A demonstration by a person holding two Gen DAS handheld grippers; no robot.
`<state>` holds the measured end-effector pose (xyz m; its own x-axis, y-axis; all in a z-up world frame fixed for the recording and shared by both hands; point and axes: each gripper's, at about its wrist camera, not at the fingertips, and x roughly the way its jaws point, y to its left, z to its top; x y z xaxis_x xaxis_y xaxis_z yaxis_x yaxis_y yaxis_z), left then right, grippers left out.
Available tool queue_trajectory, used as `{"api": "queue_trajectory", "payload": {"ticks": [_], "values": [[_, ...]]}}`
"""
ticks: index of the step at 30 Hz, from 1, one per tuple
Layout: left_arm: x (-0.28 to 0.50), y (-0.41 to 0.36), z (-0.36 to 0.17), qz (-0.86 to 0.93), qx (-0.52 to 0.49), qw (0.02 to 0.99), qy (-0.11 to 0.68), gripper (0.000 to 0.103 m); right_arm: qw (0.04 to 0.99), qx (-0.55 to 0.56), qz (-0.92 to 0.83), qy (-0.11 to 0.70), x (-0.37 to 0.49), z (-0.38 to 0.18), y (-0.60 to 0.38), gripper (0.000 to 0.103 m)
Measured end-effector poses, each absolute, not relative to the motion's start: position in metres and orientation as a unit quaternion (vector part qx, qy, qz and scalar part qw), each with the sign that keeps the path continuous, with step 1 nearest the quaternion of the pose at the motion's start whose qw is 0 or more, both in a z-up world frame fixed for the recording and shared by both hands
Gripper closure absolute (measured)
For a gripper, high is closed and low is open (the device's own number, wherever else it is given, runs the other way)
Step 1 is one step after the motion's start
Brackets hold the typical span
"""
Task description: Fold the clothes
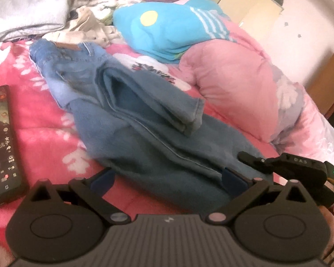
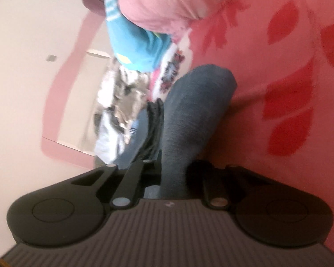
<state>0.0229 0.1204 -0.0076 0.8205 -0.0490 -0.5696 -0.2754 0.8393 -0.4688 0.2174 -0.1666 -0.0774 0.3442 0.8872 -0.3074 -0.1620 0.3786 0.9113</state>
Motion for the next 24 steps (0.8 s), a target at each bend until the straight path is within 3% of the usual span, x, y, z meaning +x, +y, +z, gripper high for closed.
{"api": "queue_trajectory", "payload": {"ticks": [10,18,22,24], "values": [[-0.018,0.086,0.015,-0.005,-0.245,0.926,0.288,0.001,0.724,0.43,0.359,0.403,0.17,-0.054,-0.27,0.095],[-0.017,0.04,0.016,-0.087,-0.212,0.93,0.287,0.001,0.818,0.369,0.29,0.331,0.053,-0.016,-0.416,0.094],[-0.007,0.016,0.016,-0.121,-0.17,0.935,0.287,0.002,0.838,0.336,0.182,0.389,0.027,-0.028,-0.45,0.078],[-0.005,0.005,0.018,-0.133,-0.144,0.94,0.278,0.002,0.832,0.328,0.111,0.434,0.025,-0.035,-0.46,0.076]]}}
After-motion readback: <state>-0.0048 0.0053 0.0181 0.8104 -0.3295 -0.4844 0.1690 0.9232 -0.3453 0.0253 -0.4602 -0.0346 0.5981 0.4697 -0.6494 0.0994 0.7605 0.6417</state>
